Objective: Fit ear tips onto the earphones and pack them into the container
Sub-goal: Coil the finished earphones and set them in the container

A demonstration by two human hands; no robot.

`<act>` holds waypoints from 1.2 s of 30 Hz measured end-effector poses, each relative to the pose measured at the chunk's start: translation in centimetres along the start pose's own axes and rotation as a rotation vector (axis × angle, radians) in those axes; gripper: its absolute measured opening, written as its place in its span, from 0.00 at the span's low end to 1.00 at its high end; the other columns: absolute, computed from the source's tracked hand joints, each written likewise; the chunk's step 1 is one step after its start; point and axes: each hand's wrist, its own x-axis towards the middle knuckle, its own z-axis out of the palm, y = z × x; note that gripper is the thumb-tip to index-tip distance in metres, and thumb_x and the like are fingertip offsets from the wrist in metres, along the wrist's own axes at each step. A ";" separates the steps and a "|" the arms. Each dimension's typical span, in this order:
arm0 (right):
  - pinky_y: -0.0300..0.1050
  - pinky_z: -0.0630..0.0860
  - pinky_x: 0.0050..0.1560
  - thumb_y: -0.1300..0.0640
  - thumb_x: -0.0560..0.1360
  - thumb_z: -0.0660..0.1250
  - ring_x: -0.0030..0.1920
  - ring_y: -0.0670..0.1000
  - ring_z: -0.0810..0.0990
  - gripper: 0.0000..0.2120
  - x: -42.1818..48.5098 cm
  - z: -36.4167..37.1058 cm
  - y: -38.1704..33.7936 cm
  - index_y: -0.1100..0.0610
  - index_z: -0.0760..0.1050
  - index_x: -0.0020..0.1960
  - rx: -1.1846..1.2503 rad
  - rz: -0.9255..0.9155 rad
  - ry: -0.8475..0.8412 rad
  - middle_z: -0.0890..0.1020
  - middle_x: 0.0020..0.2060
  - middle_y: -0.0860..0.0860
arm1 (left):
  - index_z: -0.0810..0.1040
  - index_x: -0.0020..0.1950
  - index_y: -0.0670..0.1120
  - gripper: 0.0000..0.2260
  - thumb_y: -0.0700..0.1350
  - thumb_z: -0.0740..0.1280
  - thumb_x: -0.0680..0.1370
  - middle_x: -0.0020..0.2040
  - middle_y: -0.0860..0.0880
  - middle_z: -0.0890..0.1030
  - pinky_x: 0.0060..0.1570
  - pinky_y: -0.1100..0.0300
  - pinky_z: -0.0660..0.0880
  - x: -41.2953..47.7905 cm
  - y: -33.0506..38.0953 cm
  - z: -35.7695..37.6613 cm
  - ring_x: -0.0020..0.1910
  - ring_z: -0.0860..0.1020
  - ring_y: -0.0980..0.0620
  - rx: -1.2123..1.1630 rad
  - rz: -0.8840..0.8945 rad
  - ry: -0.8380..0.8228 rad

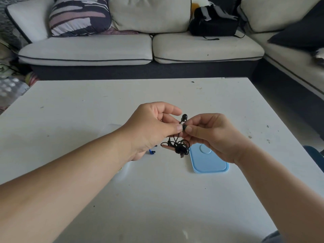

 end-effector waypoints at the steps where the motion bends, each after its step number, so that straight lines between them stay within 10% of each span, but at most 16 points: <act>1: 0.51 0.83 0.46 0.67 0.74 0.71 0.42 0.62 0.83 0.04 0.0 0.3 0.0 0.69 0.81 0.47 0.020 -0.009 0.020 0.84 0.44 0.69 | 0.82 0.59 0.47 0.14 0.34 0.74 0.76 0.44 0.46 0.88 0.62 0.49 0.80 0.0 0.0 0.0 0.46 0.88 0.48 -0.001 0.007 0.014; 22: 0.40 0.83 0.45 0.63 0.73 0.70 0.40 0.50 0.84 0.03 0.3 1.0 -0.1 0.63 0.81 0.44 0.393 0.147 0.014 0.84 0.43 0.58 | 0.83 0.55 0.49 0.12 0.35 0.74 0.76 0.43 0.52 0.87 0.53 0.60 0.82 0.1 -0.1 -0.1 0.42 0.87 0.55 0.040 0.142 0.130; 36: 0.40 0.82 0.44 0.66 0.81 0.63 0.40 0.49 0.83 0.09 0.2 1.8 -0.3 0.62 0.80 0.45 0.351 0.078 -0.016 0.84 0.41 0.56 | 0.83 0.57 0.48 0.13 0.35 0.75 0.76 0.46 0.48 0.88 0.62 0.45 0.80 0.6 -0.4 0.0 0.48 0.87 0.46 -0.073 0.111 0.133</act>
